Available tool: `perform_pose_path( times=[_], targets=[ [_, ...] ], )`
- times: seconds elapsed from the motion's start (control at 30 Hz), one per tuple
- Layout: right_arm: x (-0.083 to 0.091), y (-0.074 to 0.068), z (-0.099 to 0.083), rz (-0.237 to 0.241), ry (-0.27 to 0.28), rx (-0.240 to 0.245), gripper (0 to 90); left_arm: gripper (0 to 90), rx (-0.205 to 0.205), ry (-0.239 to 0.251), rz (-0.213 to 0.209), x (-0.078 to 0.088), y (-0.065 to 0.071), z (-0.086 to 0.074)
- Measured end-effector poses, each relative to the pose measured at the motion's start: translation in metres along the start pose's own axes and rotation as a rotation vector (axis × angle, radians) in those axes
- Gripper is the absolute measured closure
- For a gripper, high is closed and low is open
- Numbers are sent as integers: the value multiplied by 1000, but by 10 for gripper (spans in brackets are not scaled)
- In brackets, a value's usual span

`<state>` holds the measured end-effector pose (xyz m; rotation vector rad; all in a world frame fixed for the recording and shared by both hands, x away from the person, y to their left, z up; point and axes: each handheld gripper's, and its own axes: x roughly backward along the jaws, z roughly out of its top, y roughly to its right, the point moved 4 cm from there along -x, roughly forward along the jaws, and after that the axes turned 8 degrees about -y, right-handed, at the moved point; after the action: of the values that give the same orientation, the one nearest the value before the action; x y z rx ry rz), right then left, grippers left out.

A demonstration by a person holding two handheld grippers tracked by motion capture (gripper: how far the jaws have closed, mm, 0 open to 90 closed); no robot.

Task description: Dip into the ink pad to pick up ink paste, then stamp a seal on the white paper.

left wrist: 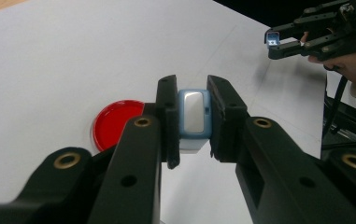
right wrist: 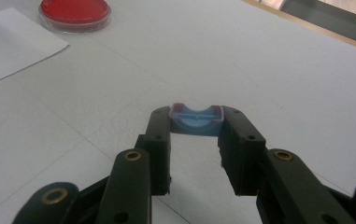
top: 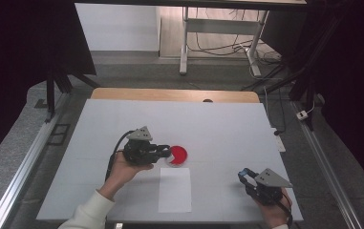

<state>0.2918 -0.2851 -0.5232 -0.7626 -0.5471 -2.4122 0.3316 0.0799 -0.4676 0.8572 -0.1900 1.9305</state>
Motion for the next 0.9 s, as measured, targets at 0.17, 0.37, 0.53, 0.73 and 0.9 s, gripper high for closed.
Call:
perform_pose_path(
  times=[0.17,0.37,0.53,0.73,0.9],
  targets=[
    [0,0,0,5,6,-3,645,758,-11,-7,-11,-3,6,2],
    [0,0,0,8,10,-3,646,758,-26,-18,-24,-4,10,2],
    [1,1,0,13,12,-15,645,757,-32,-24,-26,-5,12,2],
    [2,1,0,14,13,-15,645,758,-45,-27,-34,-5,18,3],
    [2,0,0,13,10,-12,645,757,-58,-34,-42,-7,23,3]
  ],
)
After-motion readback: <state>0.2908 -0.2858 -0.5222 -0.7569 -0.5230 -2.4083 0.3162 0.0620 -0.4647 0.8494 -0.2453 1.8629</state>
